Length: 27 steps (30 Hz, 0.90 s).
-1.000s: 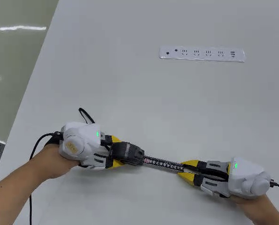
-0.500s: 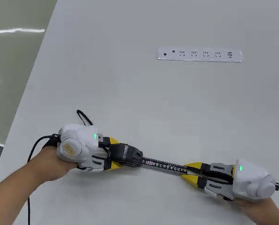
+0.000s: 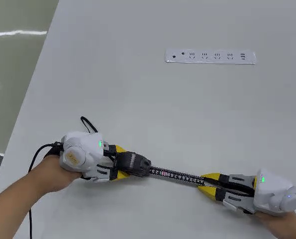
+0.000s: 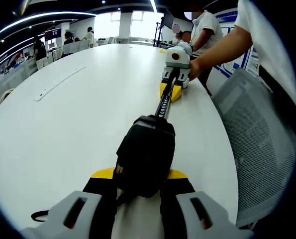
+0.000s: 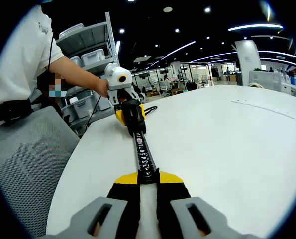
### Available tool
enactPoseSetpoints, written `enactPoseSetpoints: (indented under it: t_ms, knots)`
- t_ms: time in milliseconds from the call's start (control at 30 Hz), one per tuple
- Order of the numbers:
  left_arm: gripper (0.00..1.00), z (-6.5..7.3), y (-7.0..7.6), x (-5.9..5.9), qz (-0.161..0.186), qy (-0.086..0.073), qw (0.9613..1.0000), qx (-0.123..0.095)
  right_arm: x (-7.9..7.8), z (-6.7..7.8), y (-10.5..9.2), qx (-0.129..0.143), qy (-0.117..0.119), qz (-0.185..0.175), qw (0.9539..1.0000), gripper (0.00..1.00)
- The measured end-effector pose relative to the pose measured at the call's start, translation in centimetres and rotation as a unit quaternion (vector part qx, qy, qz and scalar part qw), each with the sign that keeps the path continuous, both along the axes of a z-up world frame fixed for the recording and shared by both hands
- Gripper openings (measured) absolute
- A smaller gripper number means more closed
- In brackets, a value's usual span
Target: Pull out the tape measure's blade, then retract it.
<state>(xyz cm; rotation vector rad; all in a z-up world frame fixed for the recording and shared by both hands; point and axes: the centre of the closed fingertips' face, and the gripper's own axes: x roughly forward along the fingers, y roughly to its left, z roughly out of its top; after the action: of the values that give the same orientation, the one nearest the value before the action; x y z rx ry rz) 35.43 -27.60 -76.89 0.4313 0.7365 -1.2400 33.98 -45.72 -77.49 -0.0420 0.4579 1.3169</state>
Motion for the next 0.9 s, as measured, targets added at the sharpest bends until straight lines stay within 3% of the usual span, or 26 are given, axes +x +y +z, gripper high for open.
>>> enactPoseSetpoints:
  t_ms: [900]
  knots:
    - [0.29,0.0,-0.1,0.0,-0.001,0.001,1.0,0.002,-0.1,0.0,-2.1,0.002,0.004,-0.01,0.9999,0.08]
